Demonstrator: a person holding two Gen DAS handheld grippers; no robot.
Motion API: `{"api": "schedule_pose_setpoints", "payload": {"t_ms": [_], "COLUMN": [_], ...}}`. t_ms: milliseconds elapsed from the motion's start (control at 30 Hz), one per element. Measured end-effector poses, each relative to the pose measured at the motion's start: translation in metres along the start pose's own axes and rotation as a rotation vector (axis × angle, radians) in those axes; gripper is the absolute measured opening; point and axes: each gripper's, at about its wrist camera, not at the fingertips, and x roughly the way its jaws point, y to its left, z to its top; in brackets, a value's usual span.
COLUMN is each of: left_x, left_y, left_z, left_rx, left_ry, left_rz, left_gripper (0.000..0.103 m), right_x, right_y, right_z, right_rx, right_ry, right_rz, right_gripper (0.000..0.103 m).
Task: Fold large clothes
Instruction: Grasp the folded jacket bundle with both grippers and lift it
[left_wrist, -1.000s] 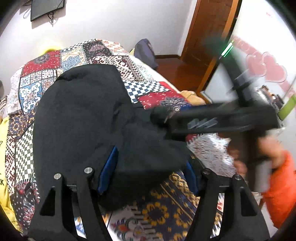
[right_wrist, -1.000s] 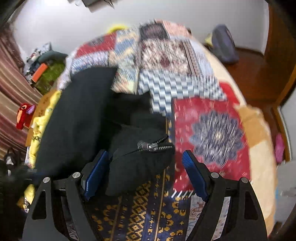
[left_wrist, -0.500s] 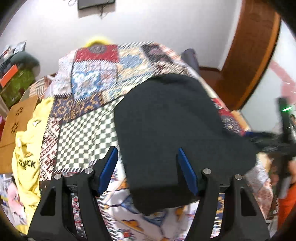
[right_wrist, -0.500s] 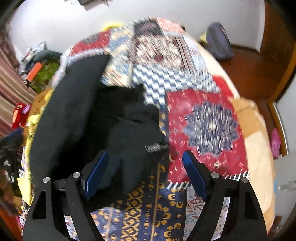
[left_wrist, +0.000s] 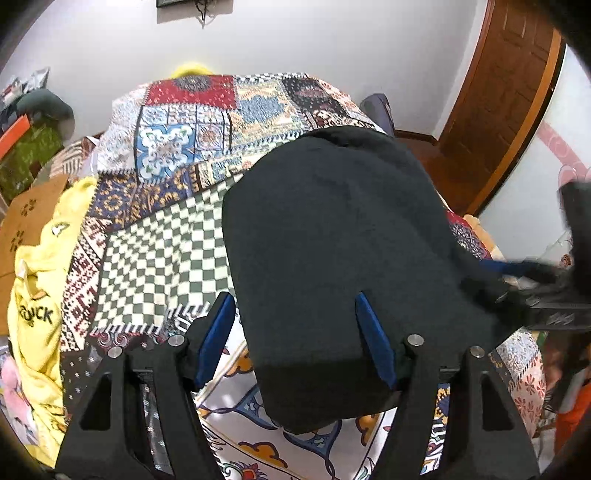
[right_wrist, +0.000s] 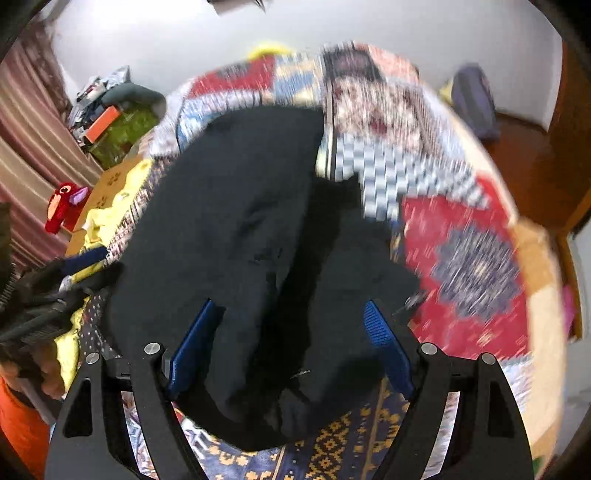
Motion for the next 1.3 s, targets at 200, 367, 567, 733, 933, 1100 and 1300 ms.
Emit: {"api": "schedule_pose_setpoints", "payload": {"t_ms": [200,367,567,733,933,1100,1300], "left_x": [0.007,0.005,-0.005,0.0,0.025,0.045,0.069], "left_y": [-0.006,-0.003,0.004,0.033,0.066,0.073,0.078], "left_z": [-0.01,-0.009,-0.006,-0.011,-0.014,-0.005,0.01], "left_rx": [0.008,0.006,0.034,-0.049,-0.247,-0.312,-0.363], "left_ry": [-0.024,-0.027,-0.04,-0.007,0.065,0.099,0.13], "left_rz": [0.013,0.015,0.044,-0.037,-0.254,-0.352,-0.439], "left_gripper": [0.079,0.078,0.078,0.09,0.097,0.099,0.103], "right_x": [0.01,-0.001,-0.018,-0.005,0.026,0.051,0.072], "right_y": [-0.015,-0.008,-0.015,-0.038,-0.06,-0.072,-0.076], "right_z": [-0.018,-0.015,-0.011,-0.013,-0.012,0.002,0.017], "right_rx": [0.039,0.003,0.024,0.117,0.234,0.302,0.314], "right_ry": [0.022,0.018,-0.007,0.035,0.101,0.14,0.178], "right_rz": [0.024,-0.022,0.014,0.12,0.23,0.256,0.317], "right_gripper": [0.081,0.082,0.084,0.091,0.098,0.101,0.103]}}
